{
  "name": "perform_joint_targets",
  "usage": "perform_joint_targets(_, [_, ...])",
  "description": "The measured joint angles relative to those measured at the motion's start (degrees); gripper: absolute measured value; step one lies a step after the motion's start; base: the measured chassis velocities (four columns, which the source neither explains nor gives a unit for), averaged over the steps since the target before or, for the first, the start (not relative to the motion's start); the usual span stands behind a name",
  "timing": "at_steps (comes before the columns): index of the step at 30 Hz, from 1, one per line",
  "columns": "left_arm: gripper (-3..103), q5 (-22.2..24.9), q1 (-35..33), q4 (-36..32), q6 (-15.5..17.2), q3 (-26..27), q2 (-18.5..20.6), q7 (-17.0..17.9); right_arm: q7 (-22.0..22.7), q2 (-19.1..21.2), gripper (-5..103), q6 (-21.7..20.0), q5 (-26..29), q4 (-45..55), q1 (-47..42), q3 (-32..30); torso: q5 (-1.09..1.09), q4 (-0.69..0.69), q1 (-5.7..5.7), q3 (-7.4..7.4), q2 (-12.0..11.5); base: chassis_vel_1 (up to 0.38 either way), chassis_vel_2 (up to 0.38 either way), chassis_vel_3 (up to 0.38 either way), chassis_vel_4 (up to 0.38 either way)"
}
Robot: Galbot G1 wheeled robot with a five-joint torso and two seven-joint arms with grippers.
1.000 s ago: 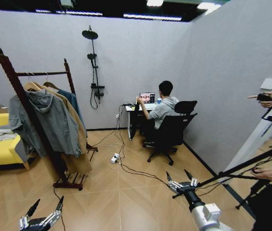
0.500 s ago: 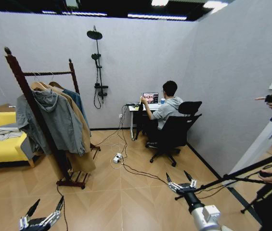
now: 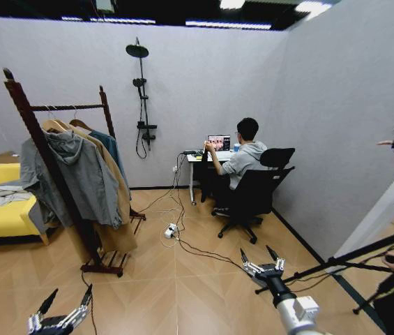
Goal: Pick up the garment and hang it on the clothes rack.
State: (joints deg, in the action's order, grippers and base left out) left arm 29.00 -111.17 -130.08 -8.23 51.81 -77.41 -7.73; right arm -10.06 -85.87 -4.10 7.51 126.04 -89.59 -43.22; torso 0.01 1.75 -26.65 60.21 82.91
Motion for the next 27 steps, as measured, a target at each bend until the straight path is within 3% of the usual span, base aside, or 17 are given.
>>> perform_joint_targets(11, [100,0.0,0.0,0.0,0.0,0.0,0.0,0.0,0.0,-0.6,100,0.6,-0.1,-0.1,-0.1,-0.3,0.0,0.0,-0.02,0.0,0.0,-0.244,0.228,0.24,-0.249])
perform_joint_targets(27, [100,0.0,0.0,0.0,0.0,0.0,0.0,0.0,-0.1,0.2,100,0.5,0.0,-2.1,1.9,-0.2,-0.02,0.01,-0.02,0.01,0.0,-0.356,0.346,0.353,-0.346])
